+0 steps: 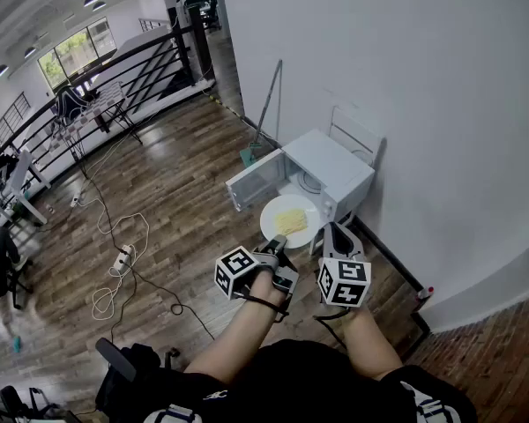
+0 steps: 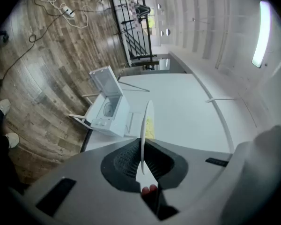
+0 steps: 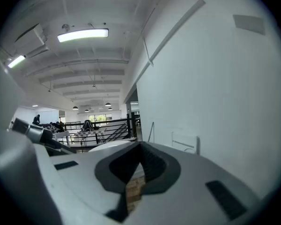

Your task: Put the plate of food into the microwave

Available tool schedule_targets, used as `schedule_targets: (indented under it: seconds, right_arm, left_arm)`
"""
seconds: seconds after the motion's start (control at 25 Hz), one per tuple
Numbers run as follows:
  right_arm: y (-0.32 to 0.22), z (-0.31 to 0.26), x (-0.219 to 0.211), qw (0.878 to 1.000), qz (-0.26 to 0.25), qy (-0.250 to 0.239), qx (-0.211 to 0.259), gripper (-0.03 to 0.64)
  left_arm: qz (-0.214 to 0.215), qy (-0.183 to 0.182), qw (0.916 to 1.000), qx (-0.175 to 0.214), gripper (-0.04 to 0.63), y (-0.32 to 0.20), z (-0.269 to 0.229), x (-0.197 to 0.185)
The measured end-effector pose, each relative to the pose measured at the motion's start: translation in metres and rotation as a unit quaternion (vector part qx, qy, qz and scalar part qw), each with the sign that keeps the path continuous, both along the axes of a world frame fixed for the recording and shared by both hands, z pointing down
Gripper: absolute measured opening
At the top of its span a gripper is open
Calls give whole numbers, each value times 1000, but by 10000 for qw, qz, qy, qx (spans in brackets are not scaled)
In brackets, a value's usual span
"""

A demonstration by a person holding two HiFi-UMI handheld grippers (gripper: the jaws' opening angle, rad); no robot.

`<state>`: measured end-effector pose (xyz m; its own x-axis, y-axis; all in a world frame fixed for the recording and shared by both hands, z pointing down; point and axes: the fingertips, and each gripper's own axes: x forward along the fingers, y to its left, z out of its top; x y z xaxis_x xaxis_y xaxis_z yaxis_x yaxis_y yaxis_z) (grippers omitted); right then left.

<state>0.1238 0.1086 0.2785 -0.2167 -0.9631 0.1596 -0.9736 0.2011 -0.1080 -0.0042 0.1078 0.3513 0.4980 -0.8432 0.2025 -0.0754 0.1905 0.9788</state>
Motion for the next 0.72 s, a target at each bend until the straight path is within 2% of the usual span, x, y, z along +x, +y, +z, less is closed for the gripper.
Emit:
schedule_targets:
  seconds: [0.32,0.48,0.72]
  right_arm:
    - [-1,4,-17,9999,-116,-5,-14,12]
    - [2,1,-38,9998,-124,-148,96,14]
    - [2,3,-74,9999,-129,-64,94,14]
  left_arm:
    - [26,42,10000,15,11,-3,0,-6]
    - [40,86,10000,-3,11,-1,3,-22]
    - [-3,141,9999,-24,11,1,7,-54]
